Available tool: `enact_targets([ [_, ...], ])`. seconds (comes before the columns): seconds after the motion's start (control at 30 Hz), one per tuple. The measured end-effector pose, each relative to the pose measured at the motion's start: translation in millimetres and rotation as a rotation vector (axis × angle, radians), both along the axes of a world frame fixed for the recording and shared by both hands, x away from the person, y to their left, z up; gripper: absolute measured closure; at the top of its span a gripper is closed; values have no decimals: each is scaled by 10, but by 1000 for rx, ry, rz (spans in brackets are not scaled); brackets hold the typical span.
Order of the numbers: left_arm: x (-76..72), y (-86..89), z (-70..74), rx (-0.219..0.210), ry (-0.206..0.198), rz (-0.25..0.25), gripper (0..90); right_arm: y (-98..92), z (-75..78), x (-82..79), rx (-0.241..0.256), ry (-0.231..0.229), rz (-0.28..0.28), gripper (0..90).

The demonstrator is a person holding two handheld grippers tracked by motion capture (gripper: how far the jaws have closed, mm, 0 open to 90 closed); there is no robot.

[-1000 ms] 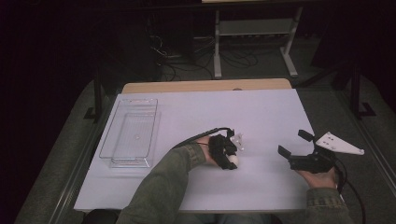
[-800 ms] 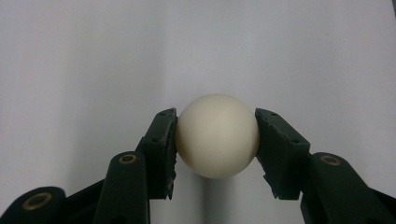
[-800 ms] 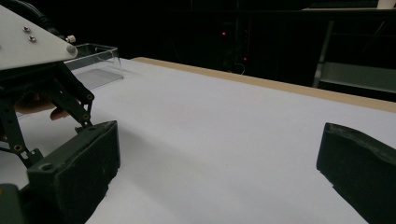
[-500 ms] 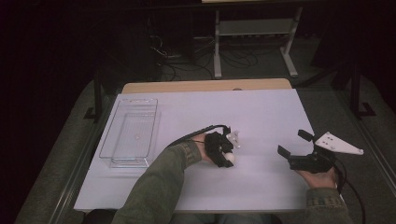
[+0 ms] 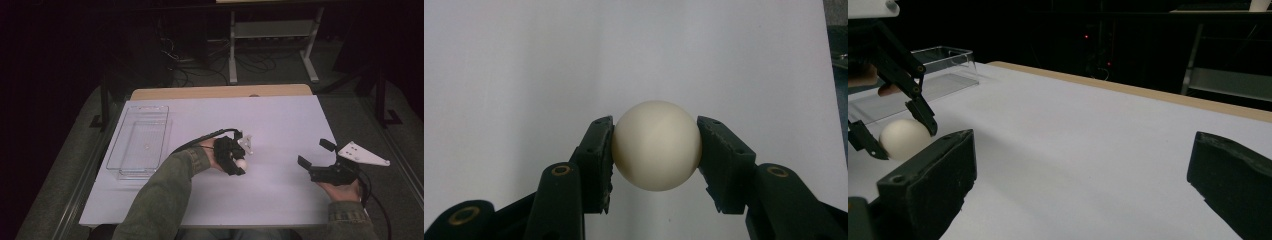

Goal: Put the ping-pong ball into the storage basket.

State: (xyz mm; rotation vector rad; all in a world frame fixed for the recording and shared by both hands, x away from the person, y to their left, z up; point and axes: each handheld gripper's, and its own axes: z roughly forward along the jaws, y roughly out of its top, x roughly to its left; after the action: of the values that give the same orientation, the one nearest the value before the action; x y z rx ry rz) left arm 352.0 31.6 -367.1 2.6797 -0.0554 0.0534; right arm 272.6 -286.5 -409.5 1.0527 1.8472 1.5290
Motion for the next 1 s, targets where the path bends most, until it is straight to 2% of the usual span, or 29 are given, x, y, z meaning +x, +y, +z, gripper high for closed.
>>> enact_targets([
  [0.5, 2, 122, 202, 9, -23, 12, 511, -5, 2, -5, 1, 0, 0, 0],
  [1.0, 20, 139, 393, 25, -42, 1, 511, 7, 0, -4, 2, 7, 3, 0],
])
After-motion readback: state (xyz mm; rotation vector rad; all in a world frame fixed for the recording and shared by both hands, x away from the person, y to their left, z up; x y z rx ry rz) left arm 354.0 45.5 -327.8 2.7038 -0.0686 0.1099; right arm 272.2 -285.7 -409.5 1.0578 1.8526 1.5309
